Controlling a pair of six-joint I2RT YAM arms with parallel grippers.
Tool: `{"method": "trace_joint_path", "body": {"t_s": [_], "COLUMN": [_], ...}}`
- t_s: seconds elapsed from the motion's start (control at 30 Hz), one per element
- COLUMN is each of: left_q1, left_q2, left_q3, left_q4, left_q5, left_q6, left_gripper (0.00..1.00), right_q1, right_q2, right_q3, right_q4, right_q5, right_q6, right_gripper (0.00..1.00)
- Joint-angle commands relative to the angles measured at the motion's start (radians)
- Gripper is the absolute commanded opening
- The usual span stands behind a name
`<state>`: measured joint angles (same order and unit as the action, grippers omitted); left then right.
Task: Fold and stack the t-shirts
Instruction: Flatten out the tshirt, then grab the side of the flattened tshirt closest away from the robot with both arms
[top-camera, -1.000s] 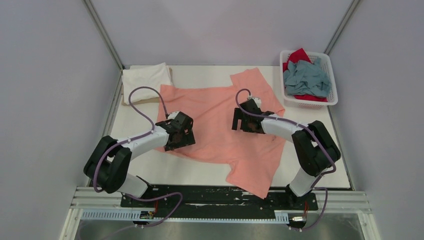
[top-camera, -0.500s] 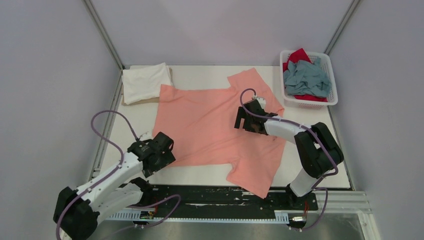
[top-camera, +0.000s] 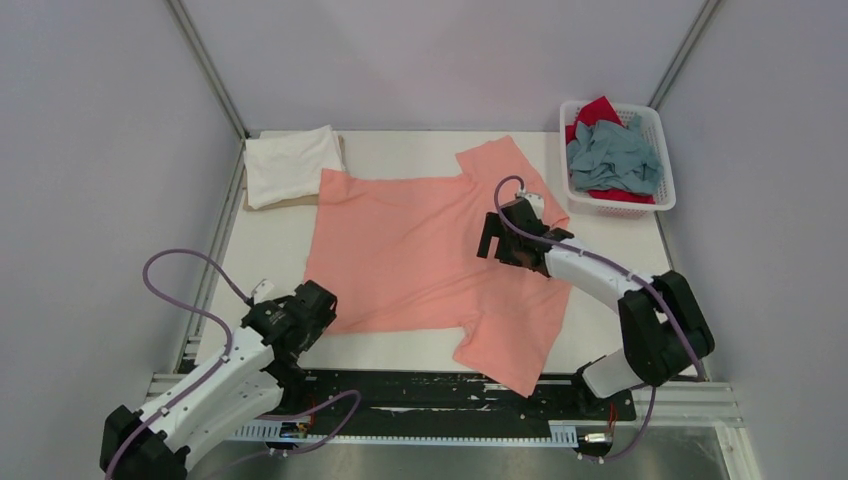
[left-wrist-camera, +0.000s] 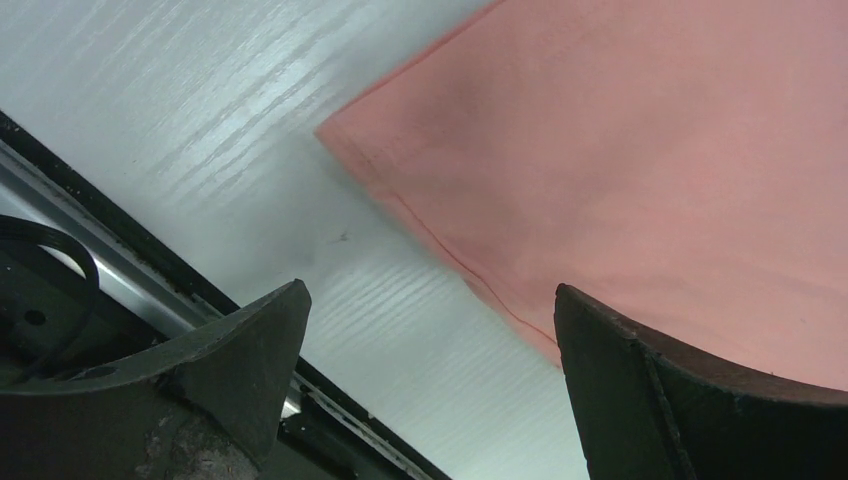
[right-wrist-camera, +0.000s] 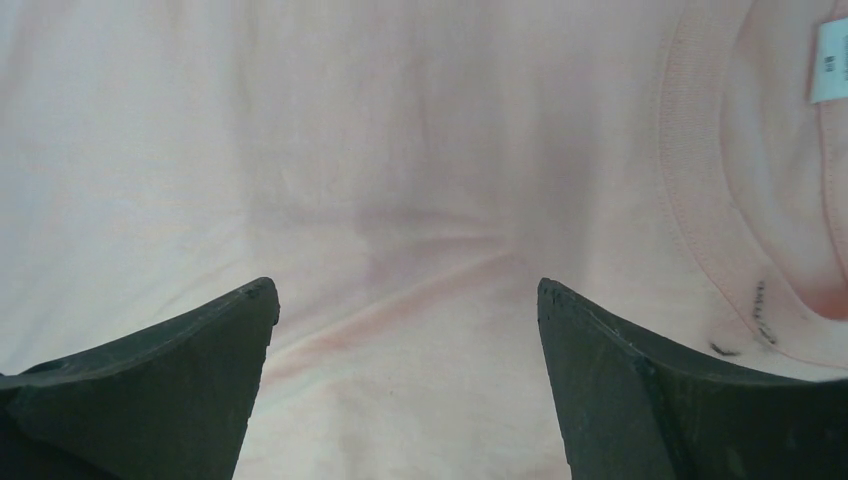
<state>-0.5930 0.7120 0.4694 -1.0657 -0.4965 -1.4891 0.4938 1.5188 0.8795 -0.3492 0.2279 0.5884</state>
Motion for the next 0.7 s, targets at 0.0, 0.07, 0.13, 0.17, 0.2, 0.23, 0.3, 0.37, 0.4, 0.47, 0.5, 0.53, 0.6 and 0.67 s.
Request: {"method": "trace_joint_path", "body": {"t_s": [0.0,0.07,0.13,0.17,0.2,0.23,0.3,0.37,0.4,0.47,0.5,0.53,0.6,0.67], "left_q1": [0.021,0.05,0.092,0.113,0.156,0.174,0.213,0.224,0.225,0.226,0.226,0.227,0.227,0.228], "left_q2": [0.064,0.102,0.136,0.156,0.177,0.189,0.225,0.261,0.28,0.301,0.305,0.314,0.323,0.328], "left_q3": [-0.035,-0.052,-0.08,-0.099,-0.108,-0.123,-0.128,-0.117,-0.112,-0.105,-0.106,-0.109,-0.107,-0.103], "left_q4": [0.037,0.065,0.133,0.162,0.232,0.291,0.318,0.307,0.306,0.314,0.331,0.339,0.348,0.359], "left_q5": [-0.08,-0.085,-0.082,-0.053,-0.033,-0.002,0.011,0.002,-0.001,-0.006,-0.004,-0.002,-0.006,-0.008], "left_q6": [-0.148,-0.161,-0.15,-0.111,-0.087,-0.049,-0.036,-0.036,-0.034,-0.026,-0.016,-0.011,-0.006,0.0], "left_gripper": [1.0,0.96,0.86,0.82,0.76,0.73,0.65,0.6,0.56,0.52,0.5,0.47,0.47,0.47], "right_q1": [0.0,0.001,0.0,0.001,0.0,0.0,0.0,0.0,0.001,0.001,0.0,0.0,0.003,0.014], "right_q2": [-0.135,-0.191,-0.249,-0.273,-0.296,-0.319,-0.358,-0.393,-0.41,-0.442,-0.456,-0.469,-0.494,-0.517], "right_q3": [-0.003,-0.012,-0.021,-0.025,-0.03,-0.036,-0.044,-0.05,-0.055,-0.062,-0.064,-0.063,-0.064,-0.069], "right_q4": [-0.059,-0.083,-0.113,-0.133,-0.151,-0.169,-0.215,-0.264,-0.285,-0.325,-0.345,-0.367,-0.417,-0.459], "right_q5": [0.041,0.057,0.064,0.065,0.069,0.074,0.092,0.108,0.112,0.108,0.099,0.088,0.058,0.016], "right_q6": [-0.003,-0.007,-0.015,-0.016,-0.017,-0.02,-0.024,-0.024,-0.026,-0.028,-0.031,-0.033,-0.043,-0.054], "right_gripper": [1.0,1.0,1.0,1.0,1.0,1.0,1.0,1.0,1.0,1.0,1.0,1.0,1.0,1.0]}}
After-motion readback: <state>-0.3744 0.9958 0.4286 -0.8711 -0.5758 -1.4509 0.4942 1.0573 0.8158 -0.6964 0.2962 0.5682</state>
